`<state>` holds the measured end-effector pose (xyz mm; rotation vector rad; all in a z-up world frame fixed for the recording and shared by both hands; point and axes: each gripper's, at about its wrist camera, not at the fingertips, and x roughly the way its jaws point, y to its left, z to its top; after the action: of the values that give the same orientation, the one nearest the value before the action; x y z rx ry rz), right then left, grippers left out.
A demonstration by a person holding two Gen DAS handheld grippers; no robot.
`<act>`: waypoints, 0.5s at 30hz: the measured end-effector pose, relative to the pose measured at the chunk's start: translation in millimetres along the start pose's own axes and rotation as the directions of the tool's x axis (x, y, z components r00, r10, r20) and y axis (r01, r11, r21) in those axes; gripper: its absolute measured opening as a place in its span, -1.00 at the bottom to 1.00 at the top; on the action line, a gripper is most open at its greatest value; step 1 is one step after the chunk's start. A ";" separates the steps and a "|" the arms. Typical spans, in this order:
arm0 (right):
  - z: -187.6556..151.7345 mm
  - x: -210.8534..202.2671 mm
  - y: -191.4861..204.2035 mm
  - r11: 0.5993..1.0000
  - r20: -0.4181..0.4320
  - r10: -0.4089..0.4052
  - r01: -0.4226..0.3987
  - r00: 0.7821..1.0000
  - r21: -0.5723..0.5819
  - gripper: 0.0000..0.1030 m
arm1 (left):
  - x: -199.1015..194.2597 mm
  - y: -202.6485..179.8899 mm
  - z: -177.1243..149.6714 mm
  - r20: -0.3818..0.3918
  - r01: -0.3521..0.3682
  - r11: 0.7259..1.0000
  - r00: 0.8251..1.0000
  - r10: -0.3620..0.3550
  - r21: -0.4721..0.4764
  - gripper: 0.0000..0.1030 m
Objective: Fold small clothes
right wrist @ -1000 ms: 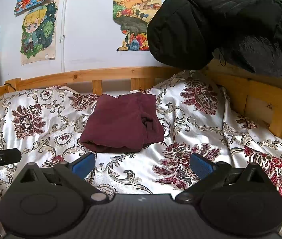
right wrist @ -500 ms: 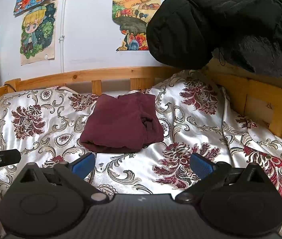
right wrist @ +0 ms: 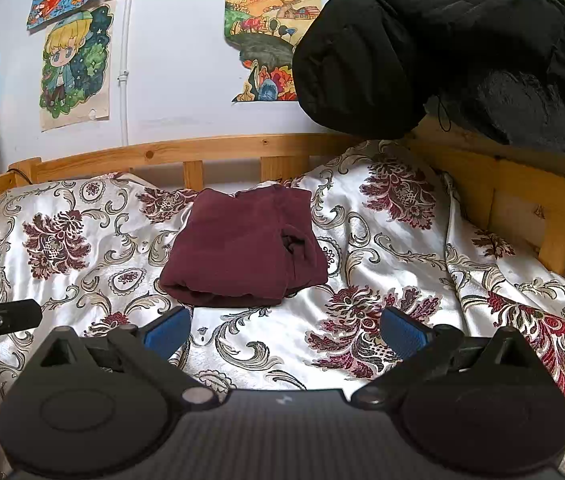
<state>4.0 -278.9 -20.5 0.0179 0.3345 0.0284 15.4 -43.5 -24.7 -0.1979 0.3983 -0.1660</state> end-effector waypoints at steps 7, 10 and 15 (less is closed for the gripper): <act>0.5 0.0 -0.2 1.000 0.000 0.000 0.000 1.000 0.002 0.99 | -2.5 -23.4 -0.3 0.037 -0.170 0.971 0.985 0.166 0.166 0.99; -2.2 -0.2 0.0 1.000 -0.002 -0.003 0.003 1.000 0.006 0.99 | -5.7 -19.0 0.3 0.043 -0.160 0.978 0.987 0.156 0.131 0.99; -2.4 -0.1 -0.3 1.000 -0.002 -0.003 0.003 1.000 0.007 0.99 | -5.3 -14.3 2.2 0.047 -0.174 0.976 0.984 0.170 0.129 0.99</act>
<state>3.0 -279.2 -22.8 0.0238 0.3369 0.0240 9.7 -55.9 -17.5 -0.0345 0.3653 -0.0182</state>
